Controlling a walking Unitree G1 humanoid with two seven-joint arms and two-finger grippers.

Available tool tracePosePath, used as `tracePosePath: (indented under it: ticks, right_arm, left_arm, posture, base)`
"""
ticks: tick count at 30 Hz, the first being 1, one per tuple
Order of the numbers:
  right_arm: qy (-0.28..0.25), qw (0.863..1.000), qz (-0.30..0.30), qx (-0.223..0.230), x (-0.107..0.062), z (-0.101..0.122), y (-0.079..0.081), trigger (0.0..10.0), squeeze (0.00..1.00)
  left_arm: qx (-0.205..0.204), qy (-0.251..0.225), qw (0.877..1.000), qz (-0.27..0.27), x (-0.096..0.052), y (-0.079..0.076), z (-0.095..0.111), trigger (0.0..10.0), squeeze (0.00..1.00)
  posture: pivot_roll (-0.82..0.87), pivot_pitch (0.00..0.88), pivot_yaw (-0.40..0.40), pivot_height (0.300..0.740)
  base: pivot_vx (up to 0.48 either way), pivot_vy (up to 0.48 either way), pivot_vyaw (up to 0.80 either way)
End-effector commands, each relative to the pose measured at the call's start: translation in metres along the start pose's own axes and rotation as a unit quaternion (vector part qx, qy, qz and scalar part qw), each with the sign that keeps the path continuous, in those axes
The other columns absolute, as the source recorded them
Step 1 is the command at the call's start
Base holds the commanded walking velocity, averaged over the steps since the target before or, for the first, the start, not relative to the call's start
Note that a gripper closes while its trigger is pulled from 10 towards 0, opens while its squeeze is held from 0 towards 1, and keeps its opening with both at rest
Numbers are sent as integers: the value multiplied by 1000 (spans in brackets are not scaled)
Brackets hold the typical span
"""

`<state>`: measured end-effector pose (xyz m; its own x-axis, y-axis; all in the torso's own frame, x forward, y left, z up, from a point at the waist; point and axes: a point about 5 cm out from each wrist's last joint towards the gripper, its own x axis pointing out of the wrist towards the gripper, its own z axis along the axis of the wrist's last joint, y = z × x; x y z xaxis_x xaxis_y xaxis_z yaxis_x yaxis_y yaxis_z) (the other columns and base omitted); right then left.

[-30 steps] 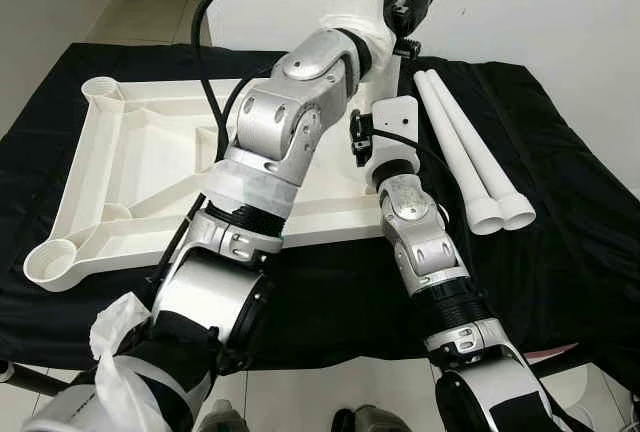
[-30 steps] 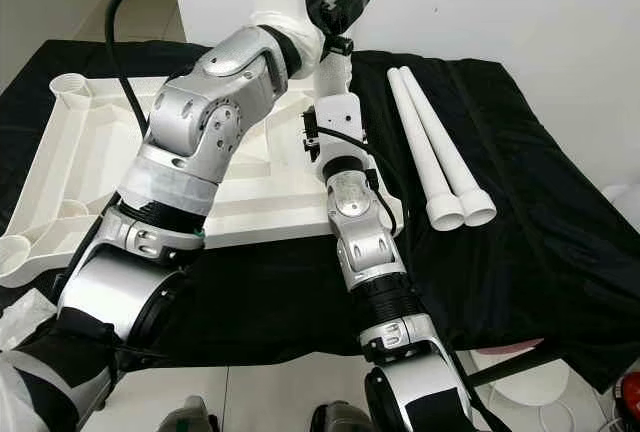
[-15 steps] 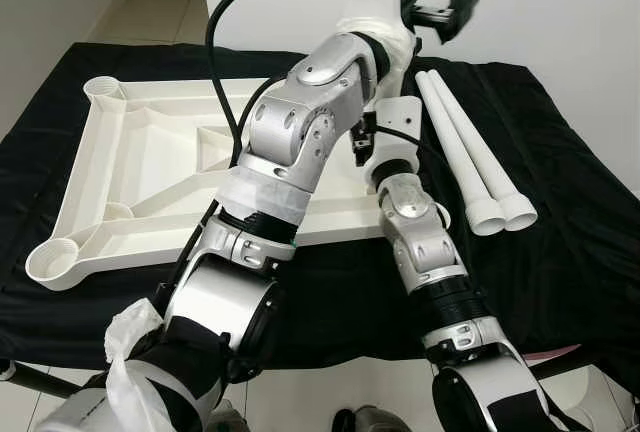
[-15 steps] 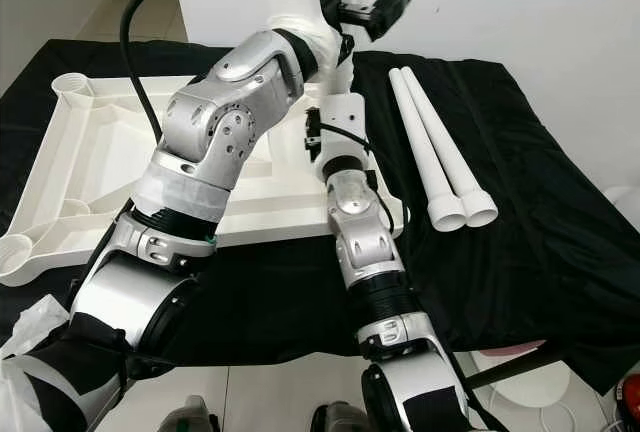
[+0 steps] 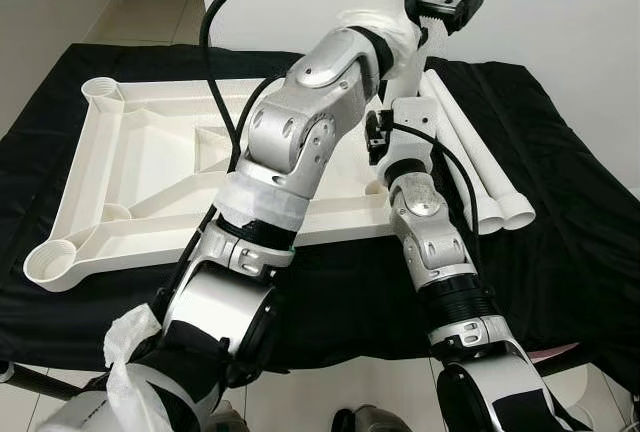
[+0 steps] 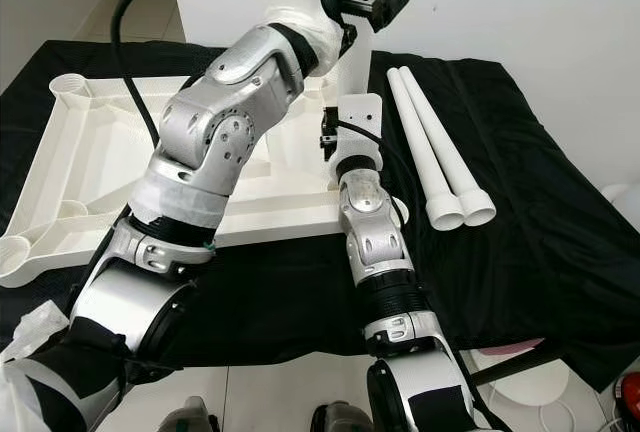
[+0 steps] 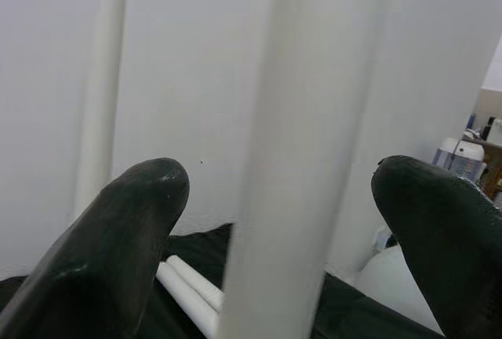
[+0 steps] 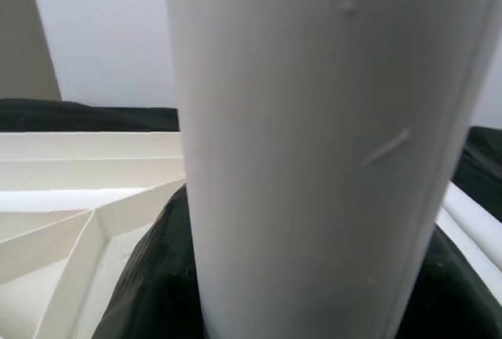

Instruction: Building children table

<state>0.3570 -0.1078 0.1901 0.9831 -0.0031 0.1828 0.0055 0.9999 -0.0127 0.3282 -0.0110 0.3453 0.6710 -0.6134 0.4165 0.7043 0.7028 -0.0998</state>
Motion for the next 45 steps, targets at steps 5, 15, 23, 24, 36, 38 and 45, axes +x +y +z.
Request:
tracePosePath:
  ticks: [5,15,23,24,36,38,45]
  right_arm:
    - [15,999,-42,22,3,-3,-20,10000,0]
    - [5,998,-63,-1,-5,-6,-38,10000,0]
    - [1,998,-64,-13,-15,-12,-47,10000,0]
    - [-3,999,-45,-4,-19,-13,-48,10000,0]
    - [-22,1000,9,12,-41,-19,-53,10000,0]
    - [-30,999,18,7,-43,-19,-51,10000,0]
    - [-40,999,36,6,-48,-20,-46,10000,0]
  left_arm:
    - [-46,-20,998,-50,-11,3,3,10000,0]
    - [-87,-9,996,-6,-32,26,-16,10000,0]
    - [-68,21,997,25,-48,42,-38,10000,0]
    - [-58,30,997,35,-53,45,-44,10000,0]
    - [19,41,995,86,-83,61,-72,10000,0]
    - [21,37,996,84,-85,61,-73,10000,0]
    - [82,54,993,66,-97,57,-88,10000,0]
  posture:
    - [54,0,-22,740]
    - [50,0,-28,740]
    - [42,0,-28,740]
    - [41,0,-29,740]
    - [36,0,-26,740]
    - [34,0,-25,740]
    - [36,0,-21,740]
  base:
    - [0,0,0]
    - [0,0,0]
    - [0,0,0]
    - [0,0,0]
    - [0,0,0]
    - [0,0,0]
    - [0,0,0]
